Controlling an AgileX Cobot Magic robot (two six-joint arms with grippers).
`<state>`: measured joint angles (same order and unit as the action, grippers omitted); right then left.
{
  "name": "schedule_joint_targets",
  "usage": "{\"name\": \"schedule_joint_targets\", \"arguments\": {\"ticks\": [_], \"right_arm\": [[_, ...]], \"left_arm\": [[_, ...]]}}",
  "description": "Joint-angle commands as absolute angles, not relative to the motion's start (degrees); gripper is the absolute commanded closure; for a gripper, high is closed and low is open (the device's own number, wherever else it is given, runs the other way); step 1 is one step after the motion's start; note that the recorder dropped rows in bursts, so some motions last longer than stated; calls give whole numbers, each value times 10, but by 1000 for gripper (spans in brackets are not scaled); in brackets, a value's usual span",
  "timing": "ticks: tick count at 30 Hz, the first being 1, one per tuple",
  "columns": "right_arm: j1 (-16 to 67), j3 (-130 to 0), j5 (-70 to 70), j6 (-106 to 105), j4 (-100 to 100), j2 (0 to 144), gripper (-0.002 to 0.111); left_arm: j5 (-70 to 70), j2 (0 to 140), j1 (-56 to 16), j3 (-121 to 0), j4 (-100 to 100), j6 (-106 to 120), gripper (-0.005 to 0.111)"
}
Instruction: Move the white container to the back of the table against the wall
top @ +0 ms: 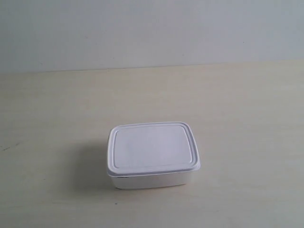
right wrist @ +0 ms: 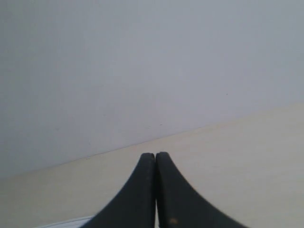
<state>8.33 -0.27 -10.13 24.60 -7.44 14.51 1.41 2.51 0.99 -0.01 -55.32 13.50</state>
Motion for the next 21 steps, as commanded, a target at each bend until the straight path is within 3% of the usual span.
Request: {"name": "schedule_joint_targets", "arguments": {"ticks": [1, 15, 21], "right_arm": [[80, 0, -111, 246, -74, 141, 108], [80, 0, -125, 257, -69, 141, 108], [80, -56, -40, 281, -47, 178, 108]], "left_arm": [[-35, 21, 12, 0, -561, 131, 107], [-22, 21, 12, 0, -517, 147, 107], [92, 69, 12, -64, -470, 150, 107]]}}
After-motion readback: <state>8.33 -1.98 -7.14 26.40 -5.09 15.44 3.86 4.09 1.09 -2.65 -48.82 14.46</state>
